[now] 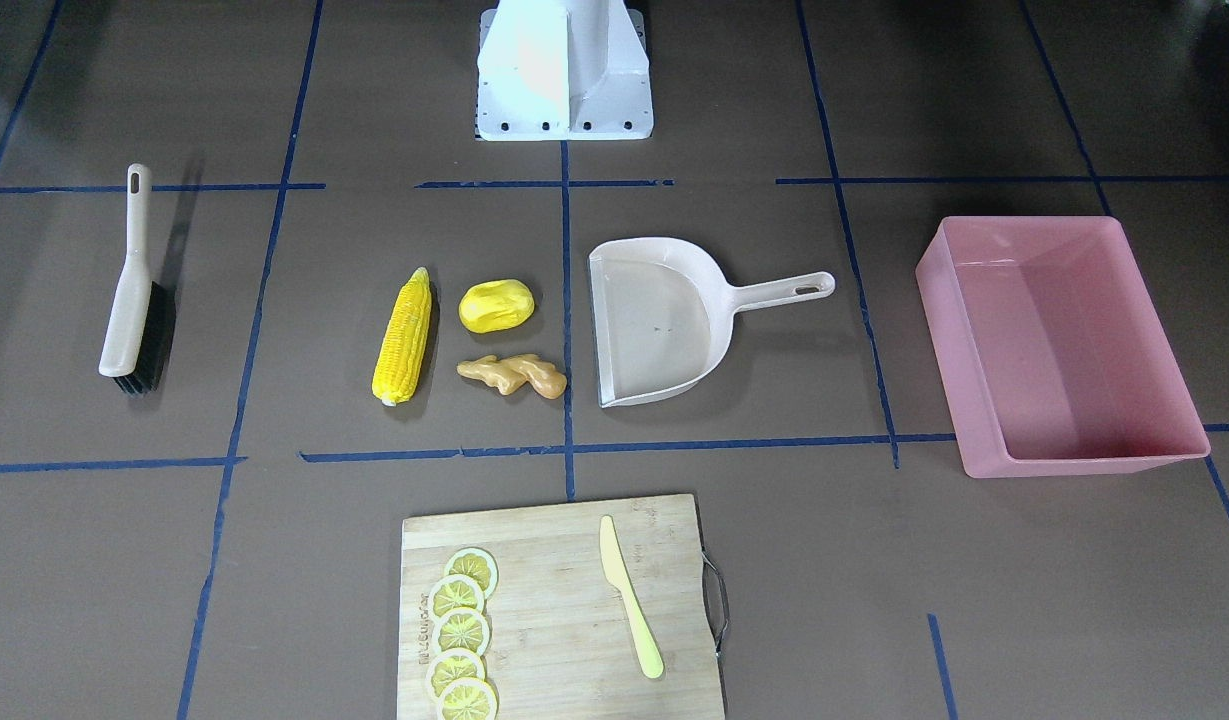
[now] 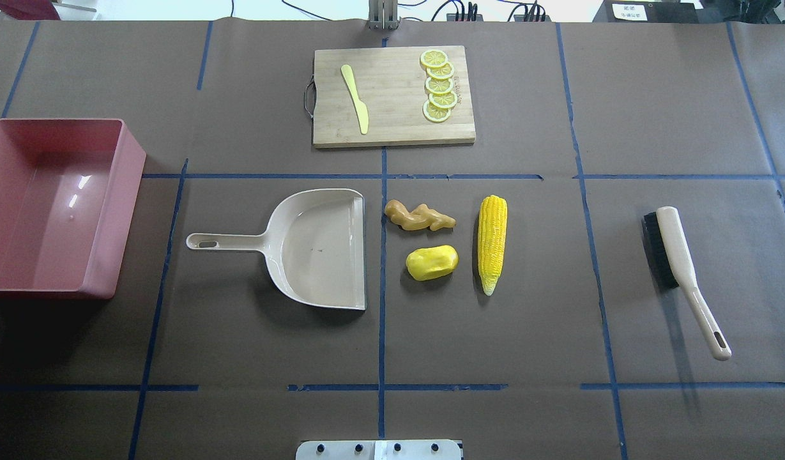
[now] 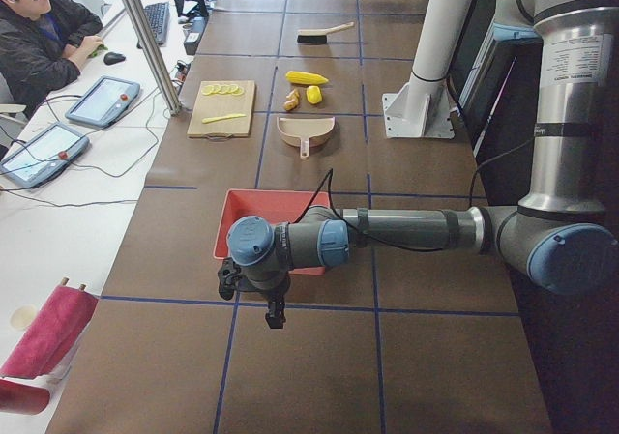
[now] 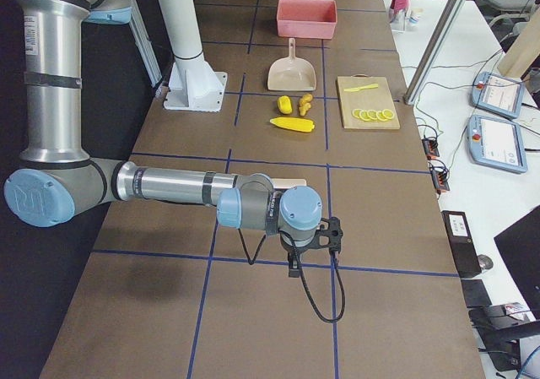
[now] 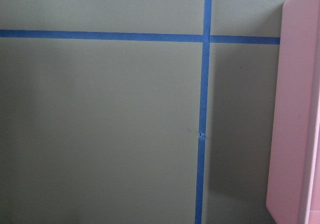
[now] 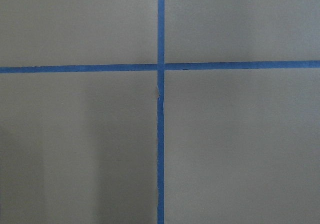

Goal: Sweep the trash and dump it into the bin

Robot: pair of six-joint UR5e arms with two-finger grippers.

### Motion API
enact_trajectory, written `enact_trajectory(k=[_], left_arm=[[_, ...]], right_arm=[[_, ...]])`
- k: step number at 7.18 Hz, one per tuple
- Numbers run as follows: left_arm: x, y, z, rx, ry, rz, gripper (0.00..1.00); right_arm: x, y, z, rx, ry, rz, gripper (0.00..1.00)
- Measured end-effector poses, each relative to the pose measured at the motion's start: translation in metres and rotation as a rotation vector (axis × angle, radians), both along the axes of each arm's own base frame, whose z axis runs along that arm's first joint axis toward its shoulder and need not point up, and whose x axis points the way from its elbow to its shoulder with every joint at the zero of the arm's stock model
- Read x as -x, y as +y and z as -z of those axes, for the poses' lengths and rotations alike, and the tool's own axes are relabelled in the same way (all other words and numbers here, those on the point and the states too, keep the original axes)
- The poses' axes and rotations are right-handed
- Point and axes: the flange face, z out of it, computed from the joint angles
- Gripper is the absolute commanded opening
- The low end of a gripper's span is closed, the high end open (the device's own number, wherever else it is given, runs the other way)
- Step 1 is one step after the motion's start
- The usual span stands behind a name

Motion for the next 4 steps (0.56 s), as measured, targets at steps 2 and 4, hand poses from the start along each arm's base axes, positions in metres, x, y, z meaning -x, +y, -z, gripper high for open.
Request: enact_trajectory(k=[2, 4], left_arm=[[-0.0001, -0.0011, 0.0013, -0.001, 0.0, 0.002, 1.0], [-0.0001, -0.0025, 0.0043, -0.004, -0.001, 0.004, 1.0]], right_arm=[[-0.0001, 0.0001, -0.0001, -0.003, 0.007, 0.0, 0.99], [0.0001, 0.0, -0.0006, -0.002, 0.008, -0.001, 0.99]])
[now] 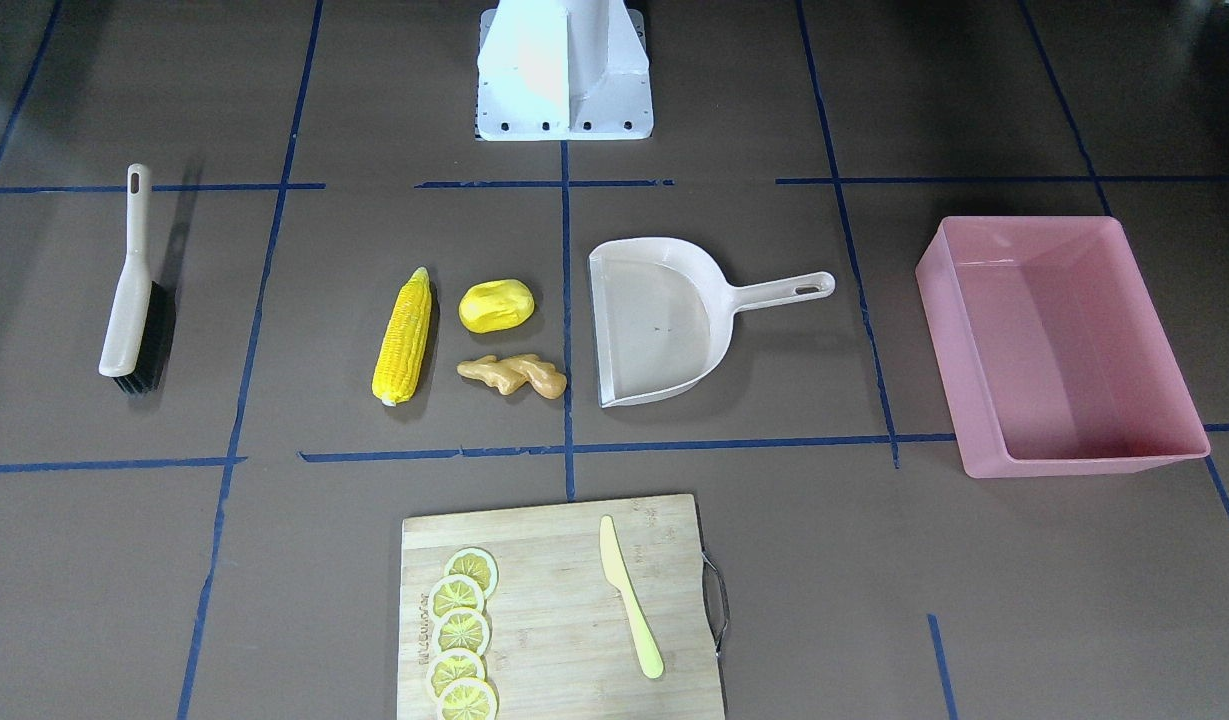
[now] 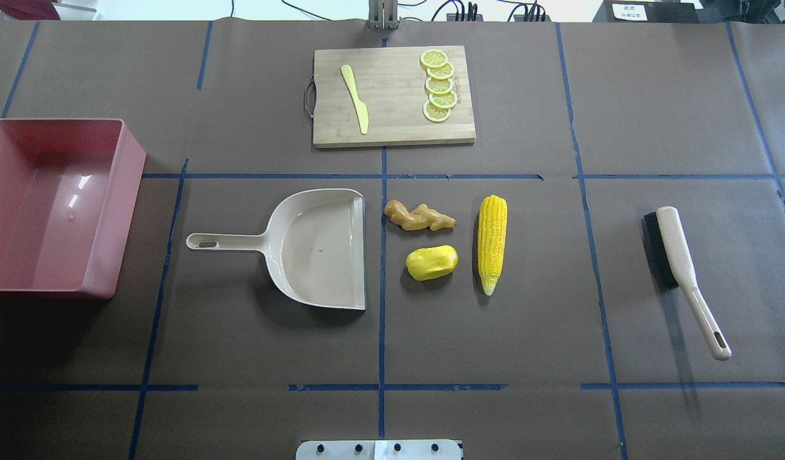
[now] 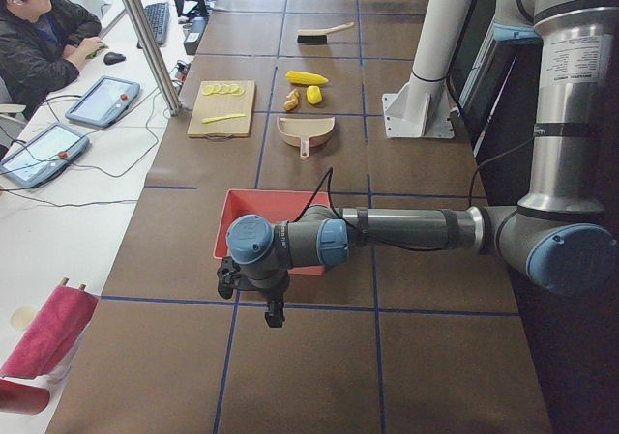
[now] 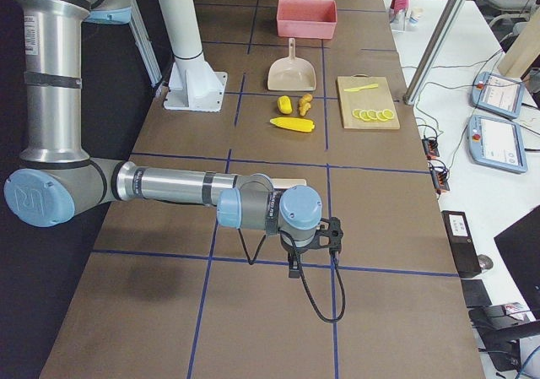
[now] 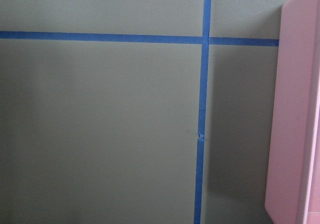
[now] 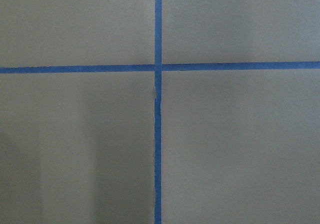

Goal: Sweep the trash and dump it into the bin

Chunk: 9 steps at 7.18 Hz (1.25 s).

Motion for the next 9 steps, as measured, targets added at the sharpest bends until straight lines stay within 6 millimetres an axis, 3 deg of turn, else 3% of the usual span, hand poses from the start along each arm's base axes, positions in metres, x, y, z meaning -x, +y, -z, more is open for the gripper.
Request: enact_trajectory(k=[5, 8, 9], left_arm=[[0.0, -0.004, 0.008, -0.013, -0.001, 0.003, 1.0], [0.0, -0.005, 0.009, -0.016, -0.001, 0.002, 1.0], [-0.001, -0.006, 0.009, -0.018, 0.0, 0.0, 1.0]], right_arm=[[0.0, -0.003, 0.008, -0.018, -0.006, -0.001, 1.0], [0.009, -0.014, 0.046, -0.072, -0.011, 0.002, 0.99], [0.028, -0.019, 0.066, -0.064, -0.027, 0.0, 0.99]])
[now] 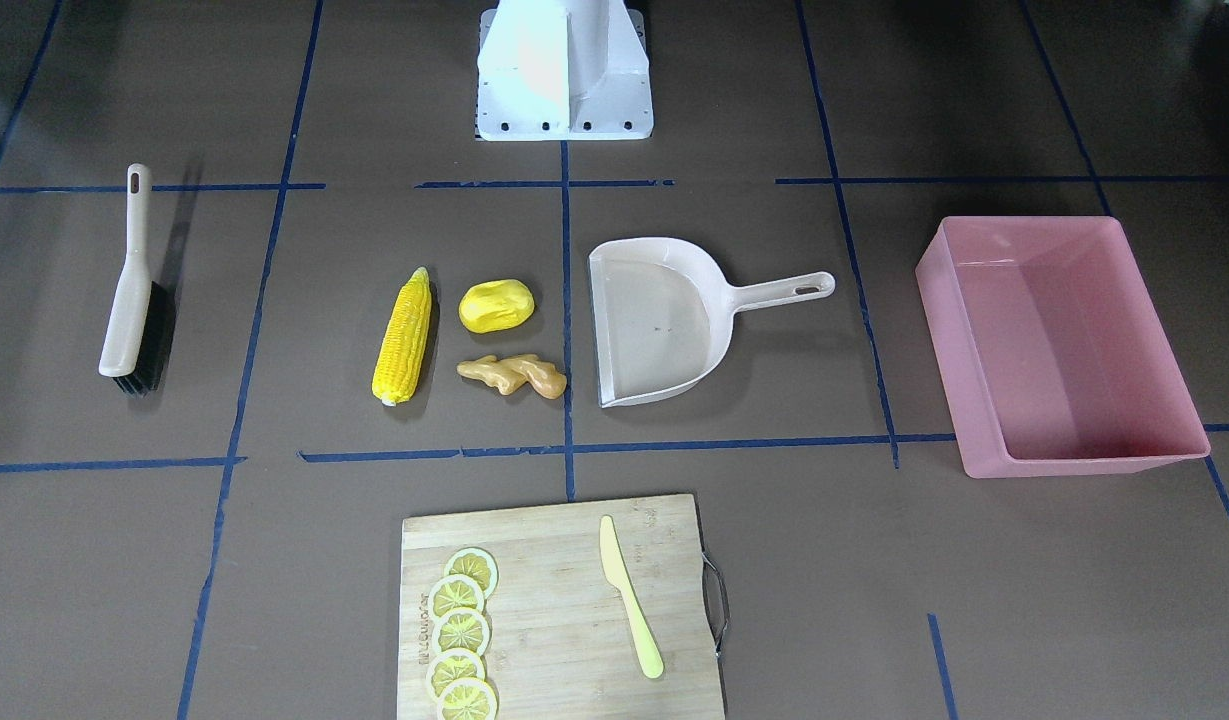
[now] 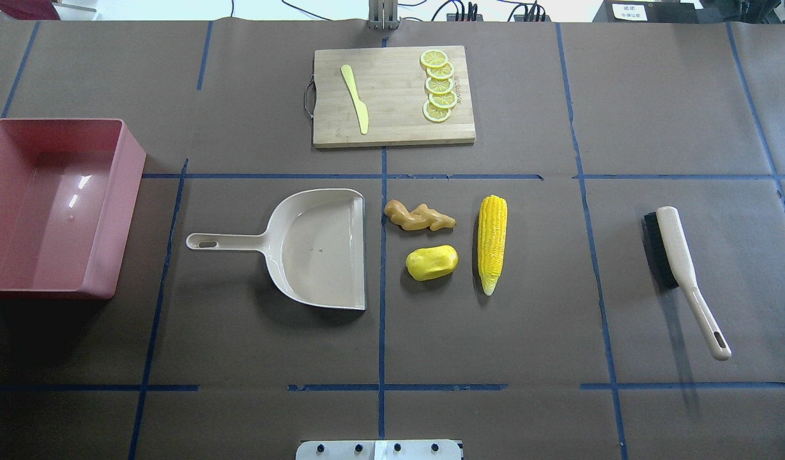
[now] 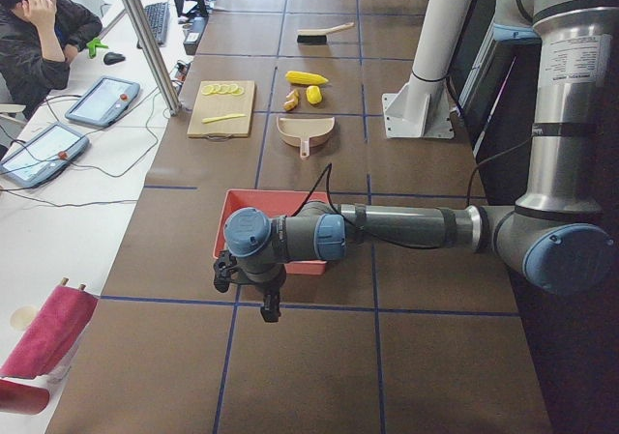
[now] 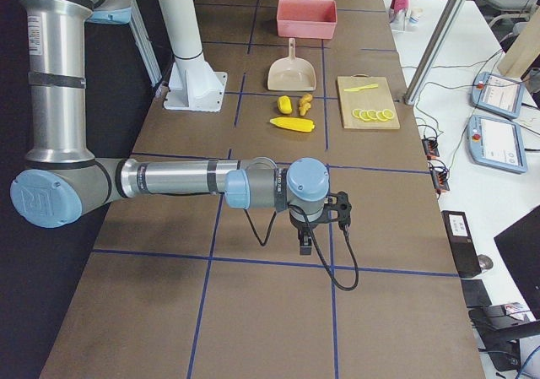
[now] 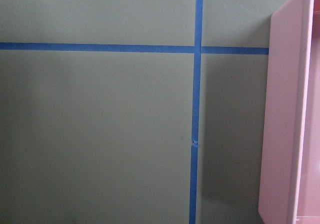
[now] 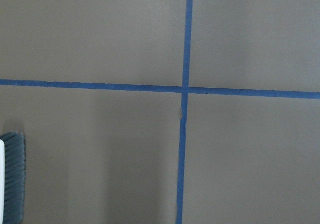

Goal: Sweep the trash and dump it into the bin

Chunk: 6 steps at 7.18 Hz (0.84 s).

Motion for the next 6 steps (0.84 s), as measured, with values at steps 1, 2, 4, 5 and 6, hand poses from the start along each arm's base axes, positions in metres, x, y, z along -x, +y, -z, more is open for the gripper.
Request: enact_trajectory(k=[1, 2, 4, 5, 6], left_arm=[[-0.001, 0.0, 0.0, -0.001, 0.0, -0.002, 1.0], [-0.001, -0.001, 0.001, -0.004, 0.001, -0.003, 1.0], [-0.002, -0.001, 0.004, -0.013, 0.002, -0.006, 1.0], [-0.002, -0.001, 0.005, -0.016, 0.002, -0.007, 1.0], [-0.002, -0.001, 0.006, -0.018, 0.002, -0.008, 1.0]], right_arm=[[0.03, -0.002, 0.034, 0.018, -0.018, -0.006, 1.0], [0.063, 0.004, 0.067, 0.045, -0.025, -0.015, 1.0], [0.12, 0.035, 0.101, 0.093, -0.03, -0.054, 1.0], [0.148, 0.055, 0.102, 0.096, -0.029, -0.078, 1.0], [0.176, 0.075, 0.098, 0.092, -0.02, -0.086, 1.0]])
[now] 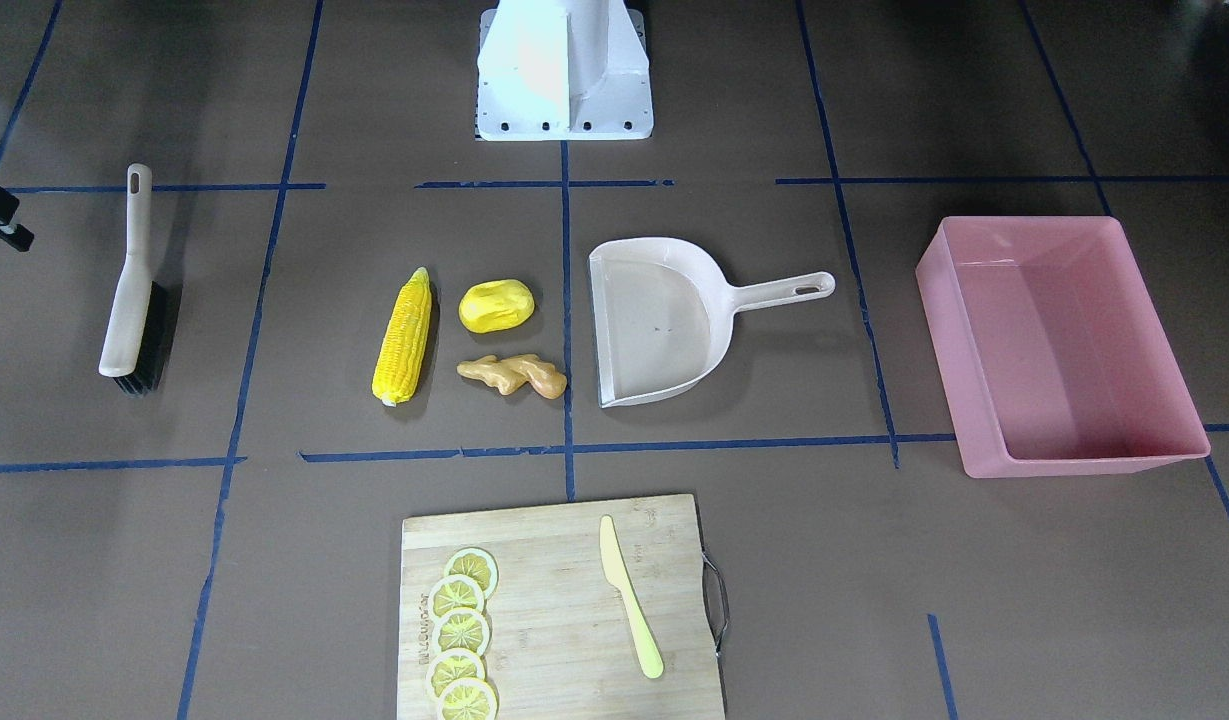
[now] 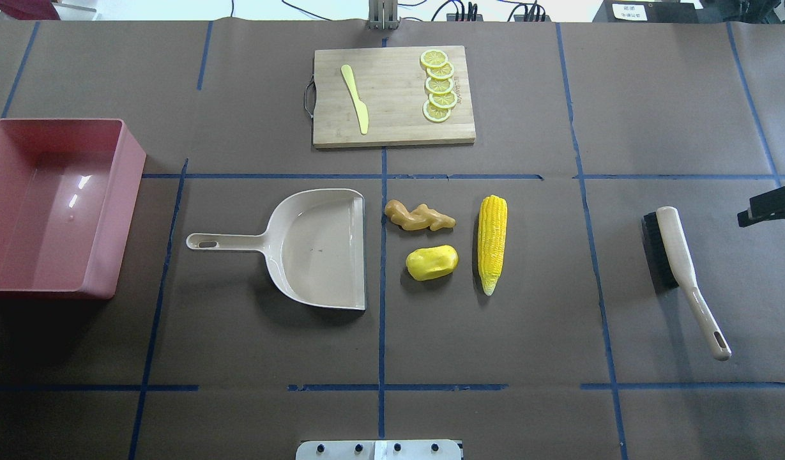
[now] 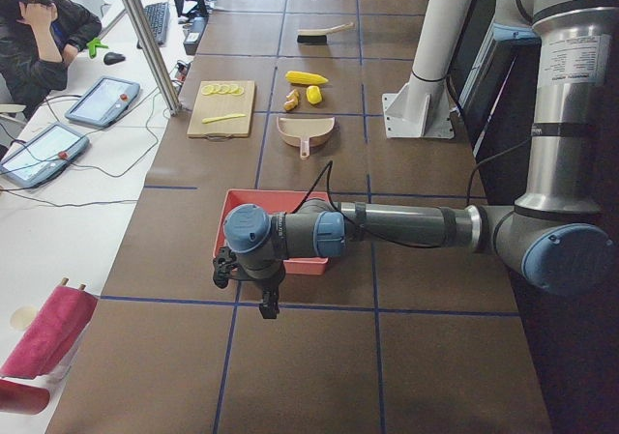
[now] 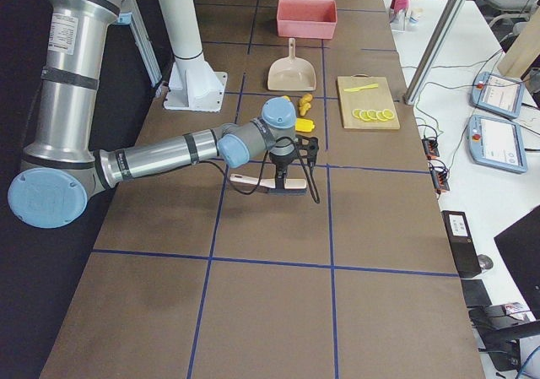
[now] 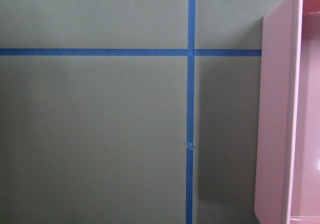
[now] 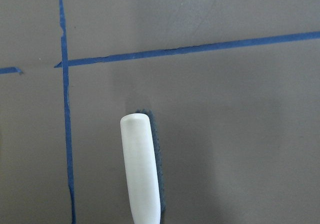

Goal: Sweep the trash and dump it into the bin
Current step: 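Reach the right gripper down and grasp the white brush handle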

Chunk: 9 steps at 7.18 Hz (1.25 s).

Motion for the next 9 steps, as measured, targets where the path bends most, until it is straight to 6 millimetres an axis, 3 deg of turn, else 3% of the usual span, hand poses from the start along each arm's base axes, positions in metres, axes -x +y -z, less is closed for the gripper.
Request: enact_trajectory(k=[4, 7, 8, 9], left_arm=[[0.0, 0.0, 0.003, -0.006, 0.0, 0.0, 1.0], [0.0, -0.001, 0.004, -0.011, 0.0, -0.002, 1.0], [0.0, -0.001, 0.005, -0.012, 0.0, -0.002, 1.0], [0.0, -0.001, 0.006, -0.015, 0.0, -0.002, 1.0]], right_arm=[[0.093, 0.047, -0.012, 0.04, 0.062, 0.072, 1.0], [0.129, 0.066, -0.036, 0.073, 0.112, 0.129, 0.99], [0.133, 0.067, -0.045, 0.084, 0.124, 0.137, 0.92], [0.134, 0.068, -0.049, 0.09, 0.129, 0.14, 0.71]])
